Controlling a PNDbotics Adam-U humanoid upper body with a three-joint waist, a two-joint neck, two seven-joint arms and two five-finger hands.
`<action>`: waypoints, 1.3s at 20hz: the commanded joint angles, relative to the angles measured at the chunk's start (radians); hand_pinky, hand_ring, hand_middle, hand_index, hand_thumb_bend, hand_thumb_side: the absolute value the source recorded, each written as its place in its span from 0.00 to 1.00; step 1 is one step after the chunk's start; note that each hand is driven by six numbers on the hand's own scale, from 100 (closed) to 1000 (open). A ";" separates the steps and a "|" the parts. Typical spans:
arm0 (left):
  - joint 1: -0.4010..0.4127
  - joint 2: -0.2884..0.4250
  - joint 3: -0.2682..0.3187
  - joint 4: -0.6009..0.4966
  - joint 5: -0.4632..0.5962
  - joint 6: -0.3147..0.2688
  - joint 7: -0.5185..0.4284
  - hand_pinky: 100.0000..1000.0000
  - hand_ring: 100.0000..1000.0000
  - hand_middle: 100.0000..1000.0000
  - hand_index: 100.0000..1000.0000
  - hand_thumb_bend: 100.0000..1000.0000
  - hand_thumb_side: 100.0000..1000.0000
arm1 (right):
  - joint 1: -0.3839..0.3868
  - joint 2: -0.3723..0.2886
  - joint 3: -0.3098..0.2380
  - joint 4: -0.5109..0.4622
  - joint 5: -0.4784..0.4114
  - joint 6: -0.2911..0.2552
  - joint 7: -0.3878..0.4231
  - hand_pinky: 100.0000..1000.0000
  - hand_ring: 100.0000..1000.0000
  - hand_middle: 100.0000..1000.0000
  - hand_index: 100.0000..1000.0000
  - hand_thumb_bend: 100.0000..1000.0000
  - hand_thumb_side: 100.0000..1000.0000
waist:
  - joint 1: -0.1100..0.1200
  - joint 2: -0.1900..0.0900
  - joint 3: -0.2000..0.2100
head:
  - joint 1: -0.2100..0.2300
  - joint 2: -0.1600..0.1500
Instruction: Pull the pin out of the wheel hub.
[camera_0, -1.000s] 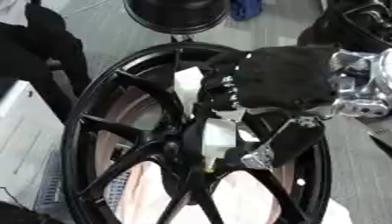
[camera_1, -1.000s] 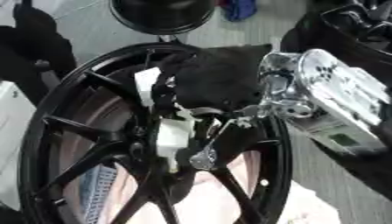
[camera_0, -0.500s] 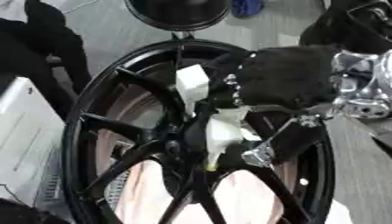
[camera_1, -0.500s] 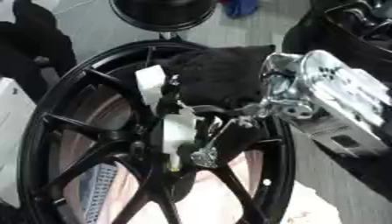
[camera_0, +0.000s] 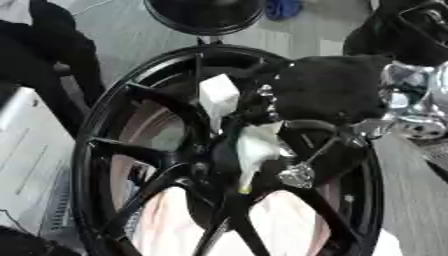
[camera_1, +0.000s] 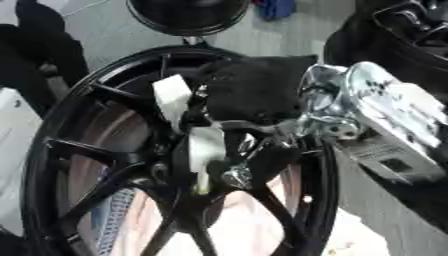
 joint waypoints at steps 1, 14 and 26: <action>-0.009 0.018 0.009 -0.016 -0.003 0.000 0.000 0.87 0.53 0.68 0.65 0.00 0.48 | -0.007 -0.017 -0.023 -0.004 0.007 0.022 0.002 1.00 0.84 0.57 0.85 0.04 0.36 | 0.012 -0.020 -0.002 | 0.002 -0.007; -0.009 0.013 0.007 -0.016 -0.005 -0.001 -0.004 0.87 0.54 0.68 0.65 0.00 0.48 | 0.004 -0.023 -0.047 -0.004 0.067 0.112 0.015 1.00 0.88 0.73 0.88 0.00 0.31 | 0.015 -0.013 -0.014 | 0.003 -0.020; -0.011 0.011 0.005 -0.016 -0.010 -0.001 -0.010 0.88 0.54 0.68 0.64 0.00 0.48 | 0.010 -0.021 -0.044 -0.004 0.049 0.172 0.010 1.00 0.85 0.69 0.86 0.00 0.28 | 0.014 -0.008 -0.013 | 0.003 -0.029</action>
